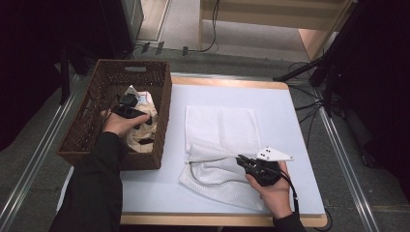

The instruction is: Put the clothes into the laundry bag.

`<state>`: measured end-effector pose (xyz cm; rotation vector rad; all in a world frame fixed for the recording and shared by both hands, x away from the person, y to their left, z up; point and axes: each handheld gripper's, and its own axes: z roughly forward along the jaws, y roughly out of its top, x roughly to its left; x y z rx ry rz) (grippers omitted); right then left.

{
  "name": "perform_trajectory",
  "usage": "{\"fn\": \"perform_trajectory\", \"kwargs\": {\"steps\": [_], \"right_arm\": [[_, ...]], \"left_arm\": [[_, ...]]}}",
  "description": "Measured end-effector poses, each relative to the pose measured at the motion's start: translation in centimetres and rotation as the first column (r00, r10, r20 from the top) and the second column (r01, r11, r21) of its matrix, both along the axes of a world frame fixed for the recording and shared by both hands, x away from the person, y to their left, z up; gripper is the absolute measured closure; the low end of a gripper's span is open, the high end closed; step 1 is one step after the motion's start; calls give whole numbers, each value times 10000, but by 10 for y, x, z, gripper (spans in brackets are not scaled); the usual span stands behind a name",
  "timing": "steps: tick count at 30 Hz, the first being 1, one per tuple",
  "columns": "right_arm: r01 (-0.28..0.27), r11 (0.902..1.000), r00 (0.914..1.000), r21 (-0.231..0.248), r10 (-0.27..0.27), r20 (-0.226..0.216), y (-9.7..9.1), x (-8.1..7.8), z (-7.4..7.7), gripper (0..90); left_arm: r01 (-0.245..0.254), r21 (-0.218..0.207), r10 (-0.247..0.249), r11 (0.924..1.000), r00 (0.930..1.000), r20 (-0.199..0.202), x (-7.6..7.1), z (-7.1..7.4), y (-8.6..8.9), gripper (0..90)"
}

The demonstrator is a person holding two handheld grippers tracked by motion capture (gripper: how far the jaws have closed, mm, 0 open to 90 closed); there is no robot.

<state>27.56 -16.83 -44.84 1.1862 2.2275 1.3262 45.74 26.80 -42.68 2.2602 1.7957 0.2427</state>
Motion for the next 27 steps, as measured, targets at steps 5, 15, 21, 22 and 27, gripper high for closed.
{"fn": "perform_trajectory", "kwargs": {"steps": [5,15,21,22,27], "right_arm": [[-22,10000,10000,-52,22,9,1,0,-1,849],[-12,10000,10000,-23,12,-2,0,1,-1,849],[-2,10000,10000,-87,2,-37,0,1,-3,849],[-2,10000,10000,-77,1,-53,0,1,-3,848],[24,10000,10000,-59,-24,-87,0,1,-4,846]], "left_arm": [[332,342,-334,9989,9994,52,-2,3,-5,126],[1265,-3241,-1110,9375,9916,658,-9,16,0,625],[749,-1459,-656,9865,9955,677,-8,13,-9,180],[574,-1331,-505,9894,9972,548,-7,12,-10,113],[281,-1278,-322,9914,9990,-302,-3,3,-12,0]]}}
